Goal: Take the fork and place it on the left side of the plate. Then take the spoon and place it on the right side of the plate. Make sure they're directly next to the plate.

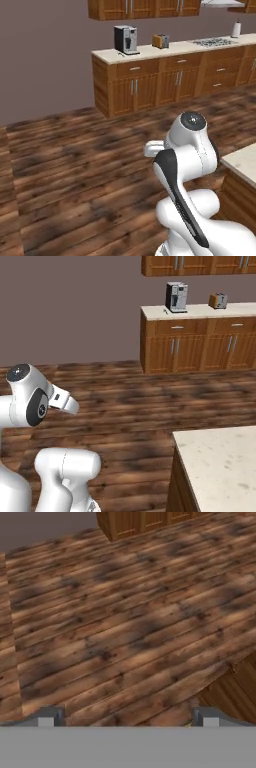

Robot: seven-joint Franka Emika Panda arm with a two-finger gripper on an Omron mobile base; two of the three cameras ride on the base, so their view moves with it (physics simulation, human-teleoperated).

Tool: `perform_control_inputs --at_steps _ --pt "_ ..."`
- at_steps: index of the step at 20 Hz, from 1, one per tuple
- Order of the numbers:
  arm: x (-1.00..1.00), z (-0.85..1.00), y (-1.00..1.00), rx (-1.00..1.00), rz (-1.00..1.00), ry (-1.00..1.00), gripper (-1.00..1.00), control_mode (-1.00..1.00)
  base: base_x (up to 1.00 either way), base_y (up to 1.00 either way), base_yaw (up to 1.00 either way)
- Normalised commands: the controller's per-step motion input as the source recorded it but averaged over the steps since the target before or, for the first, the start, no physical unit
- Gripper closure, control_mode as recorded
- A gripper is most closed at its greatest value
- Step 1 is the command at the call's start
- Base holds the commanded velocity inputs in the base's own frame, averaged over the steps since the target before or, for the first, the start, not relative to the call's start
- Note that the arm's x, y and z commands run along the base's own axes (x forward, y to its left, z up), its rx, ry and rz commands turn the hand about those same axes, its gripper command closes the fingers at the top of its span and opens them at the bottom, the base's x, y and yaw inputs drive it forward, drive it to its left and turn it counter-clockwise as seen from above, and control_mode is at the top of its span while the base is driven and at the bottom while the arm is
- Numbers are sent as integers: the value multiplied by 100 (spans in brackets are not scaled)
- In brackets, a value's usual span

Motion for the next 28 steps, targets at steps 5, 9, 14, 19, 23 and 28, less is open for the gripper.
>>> perform_control_inputs --at_steps 5,9,14,19,23,28 --pt "0 0 0 0 0 0 -100 100 100 26 -12" --pt "0 0 0 0 0 0 -100 100 100 22 -12" --pt "0 0 0 0 0 0 -100 100 100 17 -10" --pt "0 0 0 0 0 0 -100 100 100 4 -7" --pt "0 0 0 0 0 0 -100 100 100 0 -3" --pt "0 0 0 0 0 0 -100 100 100 -2 0"
